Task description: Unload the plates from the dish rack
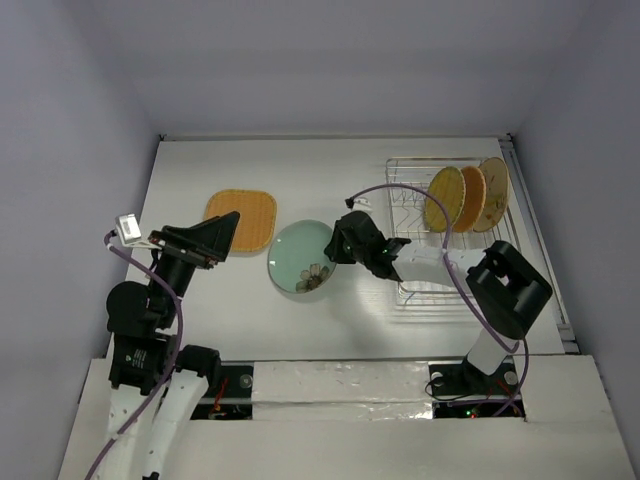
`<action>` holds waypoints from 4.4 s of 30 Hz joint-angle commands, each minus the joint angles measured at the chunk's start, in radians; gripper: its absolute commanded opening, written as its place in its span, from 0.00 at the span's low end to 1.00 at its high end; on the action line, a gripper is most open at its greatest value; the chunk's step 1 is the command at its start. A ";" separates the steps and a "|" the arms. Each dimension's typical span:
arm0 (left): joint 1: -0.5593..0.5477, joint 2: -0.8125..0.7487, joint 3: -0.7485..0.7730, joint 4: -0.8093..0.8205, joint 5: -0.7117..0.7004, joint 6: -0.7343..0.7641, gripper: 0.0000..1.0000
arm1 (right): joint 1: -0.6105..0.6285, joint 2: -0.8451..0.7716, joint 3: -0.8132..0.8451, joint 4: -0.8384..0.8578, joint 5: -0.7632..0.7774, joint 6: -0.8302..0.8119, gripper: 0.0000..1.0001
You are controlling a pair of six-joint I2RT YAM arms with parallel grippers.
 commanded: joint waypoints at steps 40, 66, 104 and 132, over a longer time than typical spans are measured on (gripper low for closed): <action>-0.041 -0.014 0.025 -0.161 -0.151 0.283 0.99 | 0.162 -0.211 -0.076 -0.319 0.190 0.121 0.57; -0.041 -0.005 -0.052 -0.204 -0.061 0.423 0.37 | -0.662 -0.533 0.127 -0.402 0.167 -0.273 0.66; -0.050 -0.040 -0.049 -0.215 -0.093 0.413 0.39 | -0.731 -0.211 0.272 -0.441 0.151 -0.387 0.39; -0.050 -0.040 -0.052 -0.209 -0.082 0.412 0.39 | -0.515 -0.361 0.597 -0.671 0.349 -0.471 0.00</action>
